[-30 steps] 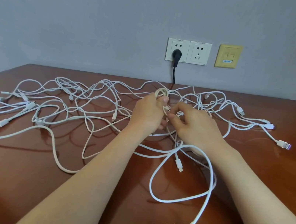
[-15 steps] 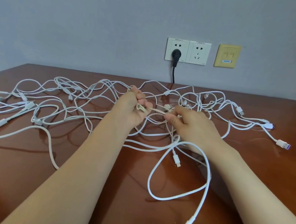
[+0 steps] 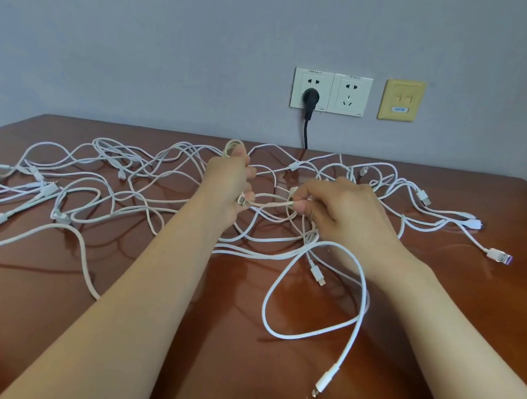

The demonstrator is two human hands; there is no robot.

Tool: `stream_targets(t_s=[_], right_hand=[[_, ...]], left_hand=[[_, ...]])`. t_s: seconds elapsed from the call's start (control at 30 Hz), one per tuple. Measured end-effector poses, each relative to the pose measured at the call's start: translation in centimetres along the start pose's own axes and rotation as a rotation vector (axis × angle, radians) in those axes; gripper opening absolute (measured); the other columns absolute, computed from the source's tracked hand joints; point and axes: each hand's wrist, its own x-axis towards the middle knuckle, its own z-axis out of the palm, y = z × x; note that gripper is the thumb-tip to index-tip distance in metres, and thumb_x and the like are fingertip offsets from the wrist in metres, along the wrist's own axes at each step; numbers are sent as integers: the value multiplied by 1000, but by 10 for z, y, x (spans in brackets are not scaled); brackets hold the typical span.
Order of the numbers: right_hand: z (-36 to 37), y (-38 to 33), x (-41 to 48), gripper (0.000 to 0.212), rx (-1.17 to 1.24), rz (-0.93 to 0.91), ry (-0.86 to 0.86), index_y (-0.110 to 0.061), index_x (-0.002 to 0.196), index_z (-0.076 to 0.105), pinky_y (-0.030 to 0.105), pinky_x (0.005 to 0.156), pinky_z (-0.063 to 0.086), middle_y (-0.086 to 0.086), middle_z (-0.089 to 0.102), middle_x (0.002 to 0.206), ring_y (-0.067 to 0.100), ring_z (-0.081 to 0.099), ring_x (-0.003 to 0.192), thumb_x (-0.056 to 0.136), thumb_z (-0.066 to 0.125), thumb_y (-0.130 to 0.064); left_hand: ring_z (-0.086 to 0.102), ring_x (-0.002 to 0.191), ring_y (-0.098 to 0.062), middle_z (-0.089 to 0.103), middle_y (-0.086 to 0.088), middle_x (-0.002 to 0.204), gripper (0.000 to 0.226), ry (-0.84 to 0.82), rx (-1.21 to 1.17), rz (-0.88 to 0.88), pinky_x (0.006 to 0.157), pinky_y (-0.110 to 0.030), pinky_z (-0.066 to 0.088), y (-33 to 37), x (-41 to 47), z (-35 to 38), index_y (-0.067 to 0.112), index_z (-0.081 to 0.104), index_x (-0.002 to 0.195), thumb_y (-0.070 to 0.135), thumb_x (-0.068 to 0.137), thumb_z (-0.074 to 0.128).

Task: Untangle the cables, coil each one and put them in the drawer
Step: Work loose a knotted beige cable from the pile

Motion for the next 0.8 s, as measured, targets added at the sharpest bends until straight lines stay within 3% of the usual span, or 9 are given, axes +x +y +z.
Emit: stream_targets(t_s=[0.1,0.2,0.27,0.33,0.37,0.43,0.57,0.7,0.8], right_hand=[[2,-1,1,11,48,-43,48,-19,85,66,26,73,23,-18,48,62,10,37,73,88,56,-23],[3,-2,2,9,86,-34,52,-17,88,68,23,69,24,-12,55,67,9,42,74,87,61,-23],[2,-4,2,9,115,-16,57,-18,89,68,22,66,24,-17,50,63,7,41,75,87,62,-23],[0,-5,1,11,127,18,55,-19,90,67,24,66,24,-20,45,61,7,41,74,88,61,-27],[-1,-6,1,13,128,39,46,-18,91,65,26,65,24,-19,44,61,8,41,74,88,60,-29],[-3,-6,0,15,137,96,18,-19,90,61,28,63,22,-15,44,60,12,41,71,89,57,-33],[-4,-4,-1,22,82,198,18,-21,84,53,31,63,20,-9,46,61,16,41,71,90,53,-42],[-8,-3,-2,32,-9,252,47,-21,78,43,30,61,16,-9,44,62,18,39,72,87,53,-49],[-11,-1,-2,34,-34,266,24,-20,76,42,30,63,20,-6,46,63,20,40,73,84,57,-49]], left_hand=[[27,28,-5,40,3,62,27,-4,184,40,34,-12,25,-4,-2,3,14,46,83,32,101,36],[30,40,-9,43,4,61,29,-41,318,67,39,-17,25,-8,-5,8,11,54,112,32,101,36],[34,38,-8,44,7,50,35,-94,402,101,39,-17,25,-13,-6,13,6,58,97,32,101,35],[32,33,-6,39,11,37,40,-165,473,144,40,-18,24,-17,-9,17,15,50,70,35,101,35],[29,33,-6,36,8,38,41,-206,479,146,40,-17,22,-19,-11,19,17,46,66,37,101,34],[25,33,-6,30,3,48,43,-275,453,111,39,-12,19,-19,-15,22,17,45,68,42,100,31],[24,32,-5,34,3,45,51,-319,474,94,40,-14,18,-18,-21,25,14,49,75,51,98,21],[25,29,-5,41,5,45,64,-390,718,180,36,-14,19,-20,-20,25,15,49,65,61,92,12],[30,33,-7,43,9,48,78,-455,950,252,40,-18,23,-22,-16,21,11,66,93,67,87,11]])
